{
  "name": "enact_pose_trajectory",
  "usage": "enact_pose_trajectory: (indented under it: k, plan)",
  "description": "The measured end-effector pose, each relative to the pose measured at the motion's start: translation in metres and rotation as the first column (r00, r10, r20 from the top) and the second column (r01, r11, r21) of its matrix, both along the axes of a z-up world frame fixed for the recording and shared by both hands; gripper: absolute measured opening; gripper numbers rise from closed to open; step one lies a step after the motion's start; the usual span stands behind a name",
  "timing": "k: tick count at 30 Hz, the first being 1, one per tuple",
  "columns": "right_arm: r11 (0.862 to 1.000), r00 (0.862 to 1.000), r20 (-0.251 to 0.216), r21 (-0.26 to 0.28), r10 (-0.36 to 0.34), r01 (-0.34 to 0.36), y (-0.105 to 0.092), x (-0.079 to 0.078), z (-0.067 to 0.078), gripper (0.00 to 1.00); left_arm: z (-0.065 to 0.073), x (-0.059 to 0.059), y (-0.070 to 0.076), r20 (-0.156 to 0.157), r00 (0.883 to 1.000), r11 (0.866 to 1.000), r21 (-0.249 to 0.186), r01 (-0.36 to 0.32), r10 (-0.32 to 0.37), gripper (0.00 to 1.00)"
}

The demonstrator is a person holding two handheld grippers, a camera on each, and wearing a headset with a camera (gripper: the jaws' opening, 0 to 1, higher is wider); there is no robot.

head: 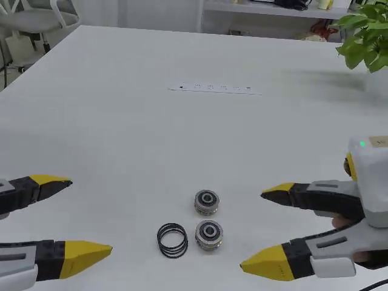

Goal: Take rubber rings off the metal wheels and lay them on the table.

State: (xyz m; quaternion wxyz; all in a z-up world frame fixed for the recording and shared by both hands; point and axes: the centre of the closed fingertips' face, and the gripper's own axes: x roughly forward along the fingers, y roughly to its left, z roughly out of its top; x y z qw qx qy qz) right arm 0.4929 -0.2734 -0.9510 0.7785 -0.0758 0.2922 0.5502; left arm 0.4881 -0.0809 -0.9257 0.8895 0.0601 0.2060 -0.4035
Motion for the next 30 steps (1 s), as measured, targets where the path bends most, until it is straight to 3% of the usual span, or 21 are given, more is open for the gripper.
enact_pose_trajectory:
  k: [5, 10, 14, 23, 30]
  plan:
    - [0.994, 0.994, -0.034, -0.030, -0.102, 0.101, -0.031, 0.001, -0.021, 0.84, -0.003, -0.002, 0.000, -0.013, 1.000, 1.000, 0.003, -0.016, 0.016, 0.83]
    - [0.978, 0.976, -0.059, 0.000, -0.209, 0.210, -0.050, 0.006, -0.027, 0.86, -0.009, -0.003, 0.003, -0.043, 0.999, 1.000, 0.014, -0.028, 0.028, 0.92]
    - [0.968, 0.966, -0.072, 0.016, -0.248, 0.250, -0.057, 0.005, -0.030, 0.87, -0.012, -0.002, 0.004, -0.051, 0.998, 0.999, 0.022, -0.034, 0.035, 1.00]
    - [0.958, 0.954, -0.104, 0.034, -0.281, 0.286, -0.059, 0.002, -0.031, 0.94, -0.020, -0.005, 0.003, -0.097, 0.995, 0.999, 0.000, -0.032, 0.032, 1.00]
    - [0.955, 0.953, -0.098, 0.037, -0.288, 0.293, -0.057, 0.003, -0.029, 0.97, -0.020, -0.005, 0.004, -0.096, 0.995, 0.999, -0.012, -0.038, 0.037, 1.00]
